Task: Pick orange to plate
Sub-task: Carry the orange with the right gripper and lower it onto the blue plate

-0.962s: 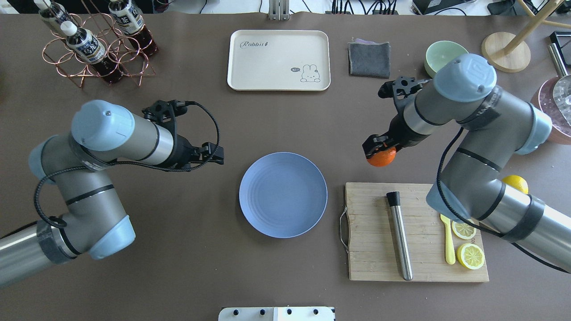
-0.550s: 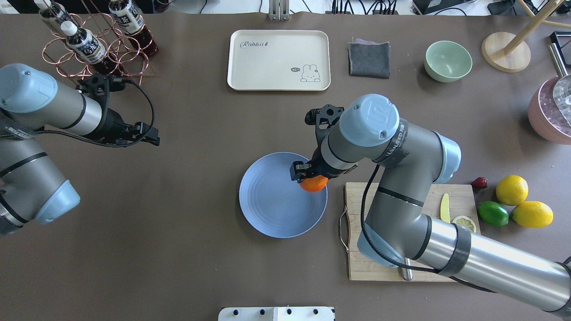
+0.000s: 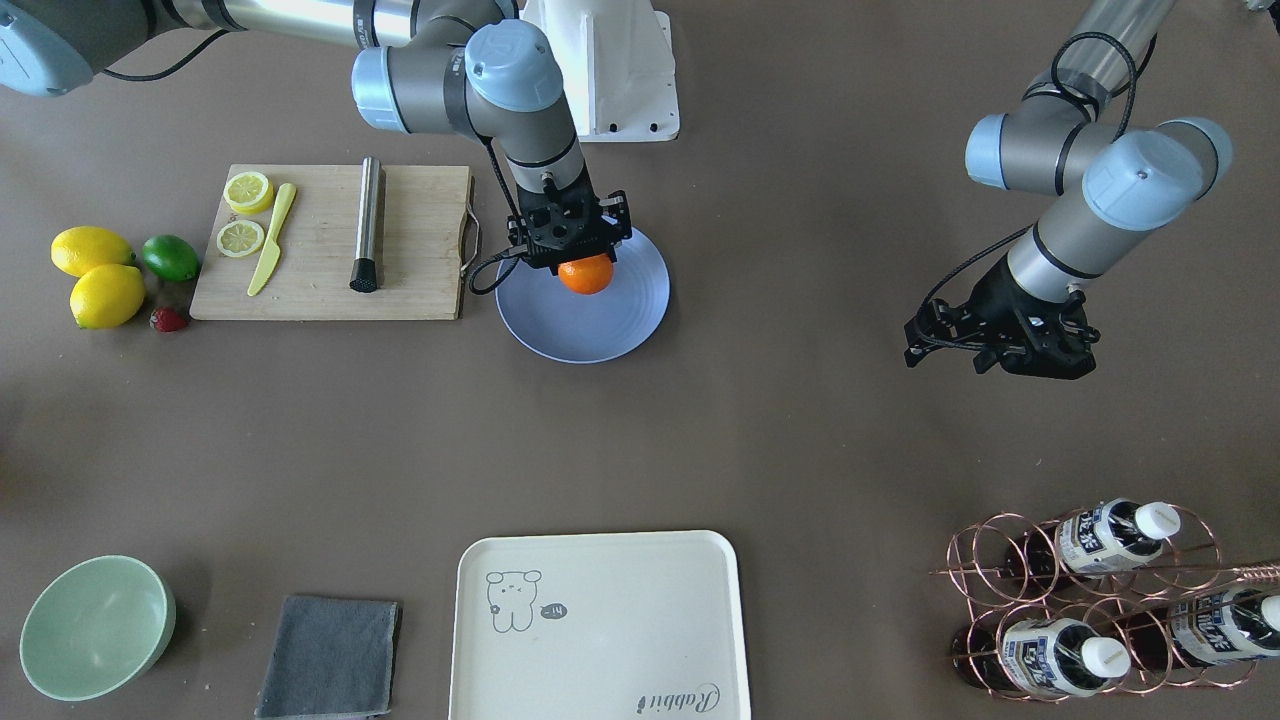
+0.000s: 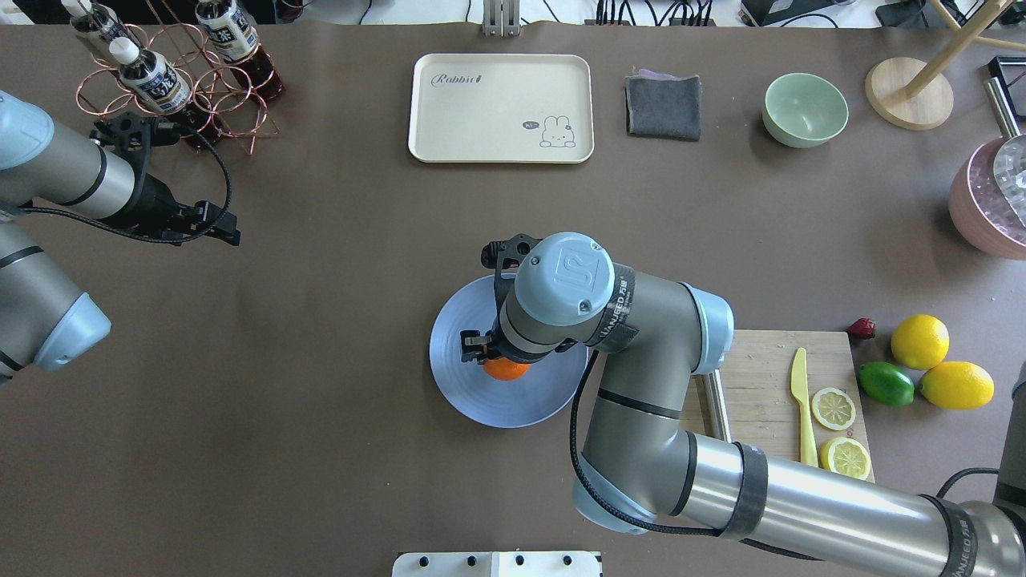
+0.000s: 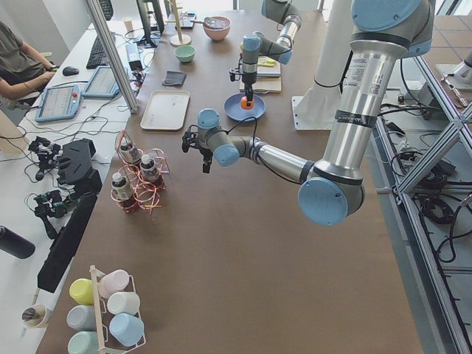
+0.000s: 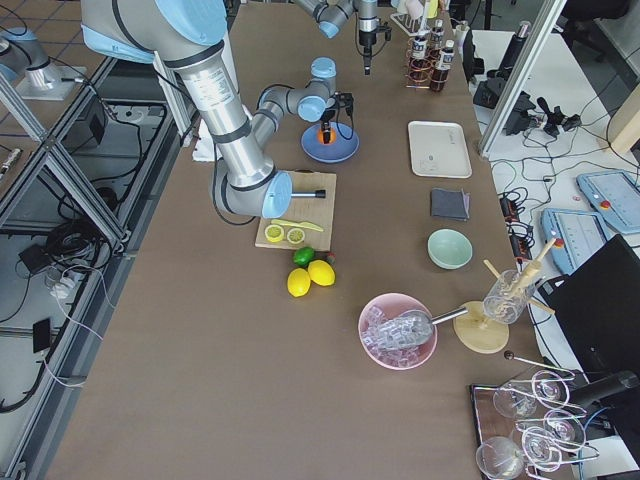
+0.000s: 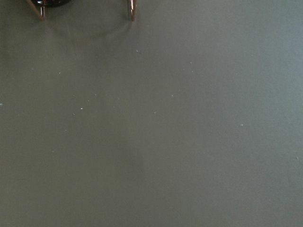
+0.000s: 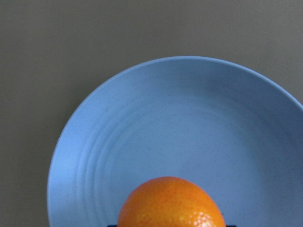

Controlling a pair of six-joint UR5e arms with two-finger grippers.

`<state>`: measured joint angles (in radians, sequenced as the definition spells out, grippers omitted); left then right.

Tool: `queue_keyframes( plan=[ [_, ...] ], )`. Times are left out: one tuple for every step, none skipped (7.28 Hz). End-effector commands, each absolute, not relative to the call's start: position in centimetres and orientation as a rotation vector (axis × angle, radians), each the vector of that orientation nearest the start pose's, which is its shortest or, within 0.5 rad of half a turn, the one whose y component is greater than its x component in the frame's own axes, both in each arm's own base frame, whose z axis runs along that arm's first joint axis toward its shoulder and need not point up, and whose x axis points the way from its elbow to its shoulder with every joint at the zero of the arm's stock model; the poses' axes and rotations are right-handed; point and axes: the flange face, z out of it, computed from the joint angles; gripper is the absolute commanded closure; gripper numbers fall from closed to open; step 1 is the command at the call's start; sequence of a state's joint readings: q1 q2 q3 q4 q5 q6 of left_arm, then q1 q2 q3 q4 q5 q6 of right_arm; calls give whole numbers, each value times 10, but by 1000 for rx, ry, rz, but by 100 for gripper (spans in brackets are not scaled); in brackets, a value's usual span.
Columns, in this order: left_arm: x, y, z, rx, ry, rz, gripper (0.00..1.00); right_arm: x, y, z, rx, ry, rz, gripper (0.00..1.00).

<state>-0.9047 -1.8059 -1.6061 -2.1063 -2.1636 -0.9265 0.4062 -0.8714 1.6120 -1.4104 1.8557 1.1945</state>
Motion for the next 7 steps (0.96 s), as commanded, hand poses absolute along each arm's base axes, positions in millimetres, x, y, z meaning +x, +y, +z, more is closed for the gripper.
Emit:
queue_keyframes(
  plan=[
    [313,-524,457,147,949,0,3,-606,-382,212,105,-901,-86,100],
    [313,-524,458,145,948,-2,3,-607,-384,215,103,-894,-83,100],
    [313,-524,457,144,949,-5,3,-608,-384,218,99,-888,-78,45],
    [313,-524,459,142,947,-6,3,-610,-385,222,102,-881,-74,1],
    [313,-525,459,143,946,-7,3,-611,-383,223,111,-878,-82,0],
    [312,-526,457,144,948,-9,3,-608,-383,216,119,-888,-86,0],
    [293,-535,450,157,965,-25,3,-596,-396,213,124,-896,-71,0]
  ],
)
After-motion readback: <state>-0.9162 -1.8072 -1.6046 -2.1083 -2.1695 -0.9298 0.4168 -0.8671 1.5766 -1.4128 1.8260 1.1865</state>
